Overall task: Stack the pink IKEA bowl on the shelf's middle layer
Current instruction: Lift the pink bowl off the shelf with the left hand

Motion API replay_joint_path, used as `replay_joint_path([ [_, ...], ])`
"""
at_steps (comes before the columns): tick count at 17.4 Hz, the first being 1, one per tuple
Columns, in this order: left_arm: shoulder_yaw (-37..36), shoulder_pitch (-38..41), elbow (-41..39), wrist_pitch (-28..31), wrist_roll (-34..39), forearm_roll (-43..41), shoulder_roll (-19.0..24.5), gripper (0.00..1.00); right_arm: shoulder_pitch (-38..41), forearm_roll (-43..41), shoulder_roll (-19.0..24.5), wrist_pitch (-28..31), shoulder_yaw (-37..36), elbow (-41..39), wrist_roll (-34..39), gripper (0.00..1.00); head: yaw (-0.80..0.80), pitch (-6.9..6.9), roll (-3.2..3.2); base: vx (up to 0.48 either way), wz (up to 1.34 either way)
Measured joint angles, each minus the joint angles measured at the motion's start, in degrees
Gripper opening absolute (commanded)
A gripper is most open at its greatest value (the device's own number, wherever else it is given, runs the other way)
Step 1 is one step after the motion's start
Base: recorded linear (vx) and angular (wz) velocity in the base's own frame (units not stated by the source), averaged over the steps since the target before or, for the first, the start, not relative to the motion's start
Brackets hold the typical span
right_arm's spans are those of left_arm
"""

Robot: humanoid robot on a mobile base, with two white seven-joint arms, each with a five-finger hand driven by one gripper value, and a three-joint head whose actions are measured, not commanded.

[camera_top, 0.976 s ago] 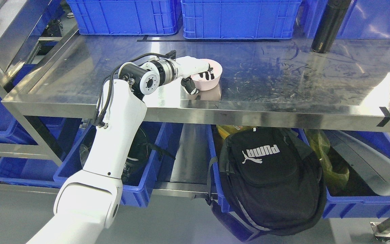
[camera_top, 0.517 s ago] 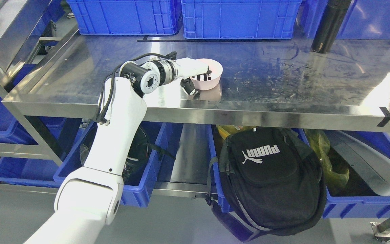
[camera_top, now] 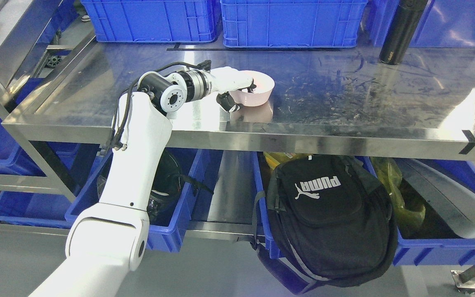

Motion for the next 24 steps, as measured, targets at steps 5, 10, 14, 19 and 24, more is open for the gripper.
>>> replay_joint_path([
  [5, 4.38, 0.16, -3.10, -5.61, 1.29, 0.48, -0.05, 0.01, 0.00, 0.00, 0.00, 0.00, 0.00, 0.00, 0.00, 1.00, 0.00, 0.00, 0.00, 0.000, 0.00],
  [10, 7.94, 1.35, -7.48, -11.30, 1.03, 1.65, -0.07, 0.01, 0.00, 0.00, 0.00, 0.00, 0.00, 0.00, 0.00, 1.00, 0.00, 0.00, 0.00, 0.000, 0.00],
  [14, 9.76, 4.10, -12.47, -15.17, 0.11, 3.64, -0.09, 0.01, 0.00, 0.00, 0.00, 0.00, 0.00, 0.00, 0.00, 1.00, 0.00, 0.00, 0.00, 0.000, 0.00],
  [19, 10.64, 9.36, -18.25, -15.96, -0.28, 6.62, -0.11, 0.02, 0.00, 0.00, 0.00, 0.00, 0.00, 0.00, 0.01, 1.00, 0.00, 0.00, 0.00, -0.001, 0.03],
  [24, 9.89, 12.47, -22.31, -15.99, -0.31, 8.54, -0.12, 0.01, 0.00, 0.00, 0.00, 0.00, 0.00, 0.00, 0.01, 1.00, 0.00, 0.00, 0.00, -0.025, 0.22],
])
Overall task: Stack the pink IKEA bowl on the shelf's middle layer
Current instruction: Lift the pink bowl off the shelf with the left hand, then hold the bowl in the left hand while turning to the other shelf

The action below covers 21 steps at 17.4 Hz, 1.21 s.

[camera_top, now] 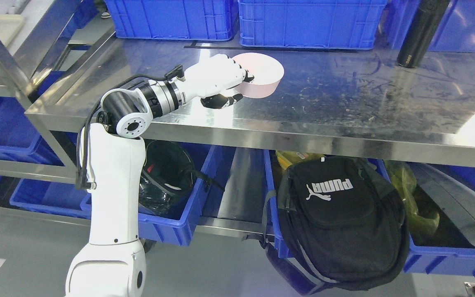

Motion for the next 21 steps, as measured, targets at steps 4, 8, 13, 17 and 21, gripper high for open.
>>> replay_joint_path([
  [4, -0.94, 1.27, -2.29, 0.00, 0.01, 0.74, 0.00, 0.01, 0.00, 0.00, 0.00, 0.00, 0.00, 0.00, 0.00, 1.00, 0.00, 0.00, 0.00, -0.027, 0.48],
  [8, -1.55, 1.83, -3.74, -0.01, 0.11, 1.11, 0.00, 0.01, -0.01, 0.00, 0.00, 0.00, 0.00, 0.00, 0.00, 1.00, 0.00, 0.00, 0.00, -0.005, 0.72],
  [13, -2.01, 2.13, -4.88, -0.01, 0.27, 1.24, 0.00, 0.01, 0.00, 0.00, 0.00, 0.00, 0.00, 0.00, -0.03, 1.00, 0.00, 0.00, 0.00, 0.010, 0.97],
  [17, -2.26, 2.24, -5.53, -0.01, 0.36, 1.28, 0.00, 0.01, -0.01, 0.00, 0.00, 0.00, 0.00, 0.00, -0.14, 1.00, 0.00, 0.01, 0.00, 0.033, 1.33],
  [21, -2.44, 2.28, -5.94, -0.02, 0.37, 1.30, 0.00, 0.02, -0.01, 0.00, 0.00, 0.00, 0.00, 0.00, -0.22, 1.00, 0.00, 0.02, 0.00, 0.009, 1.19],
])
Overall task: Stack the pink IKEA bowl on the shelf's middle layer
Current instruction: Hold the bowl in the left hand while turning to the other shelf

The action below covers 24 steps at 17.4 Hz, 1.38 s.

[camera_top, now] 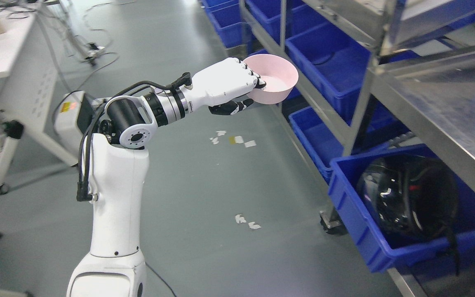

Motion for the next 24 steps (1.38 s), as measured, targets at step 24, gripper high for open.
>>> replay_joint_path([
  [24, -0.31, 0.05, -0.42, 0.00, 0.32, 0.01, -0.01, 0.02, 0.00, 0.00, 0.00, 0.00, 0.00, 0.00, 0.29, 1.00, 0.00, 0.01, 0.00, 0.222, 0.20],
])
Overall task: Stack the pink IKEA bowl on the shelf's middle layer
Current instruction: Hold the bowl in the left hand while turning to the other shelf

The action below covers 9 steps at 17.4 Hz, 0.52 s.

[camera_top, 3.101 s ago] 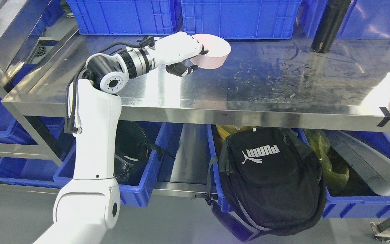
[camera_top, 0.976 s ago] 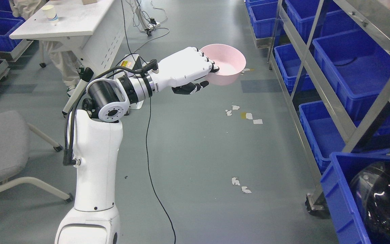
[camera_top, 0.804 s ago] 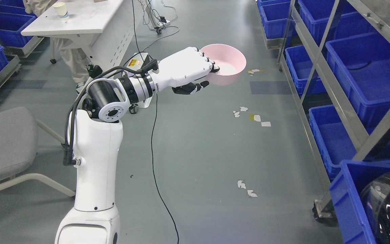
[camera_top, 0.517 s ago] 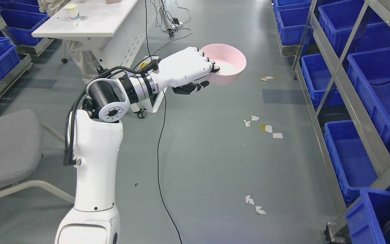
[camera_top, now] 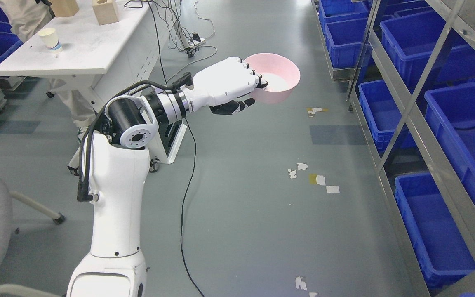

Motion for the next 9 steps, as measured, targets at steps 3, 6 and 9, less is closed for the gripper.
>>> replay_joint_path([
  [3, -0.01, -0.01, 0.00, 0.00, 0.00, 0.01, 0.00, 0.02, 0.00, 0.00, 0.00, 0.00, 0.00, 0.00, 0.00, 1.00, 0.00, 0.00, 0.00, 0.373, -0.09],
  [6, -0.01, -0.07, 0.00, 0.00, 0.06, 0.04, 0.00, 0.02, 0.00, 0.00, 0.00, 0.00, 0.00, 0.00, 0.00, 1.00, 0.00, 0.00, 0.00, 0.373, -0.05],
  [9, -0.02, -0.16, -0.01, 0.00, 0.14, 0.06, 0.01, 0.02, 0.00, 0.00, 0.00, 0.00, 0.00, 0.00, 0.00, 1.00, 0.00, 0.00, 0.00, 0.402, 0.02],
])
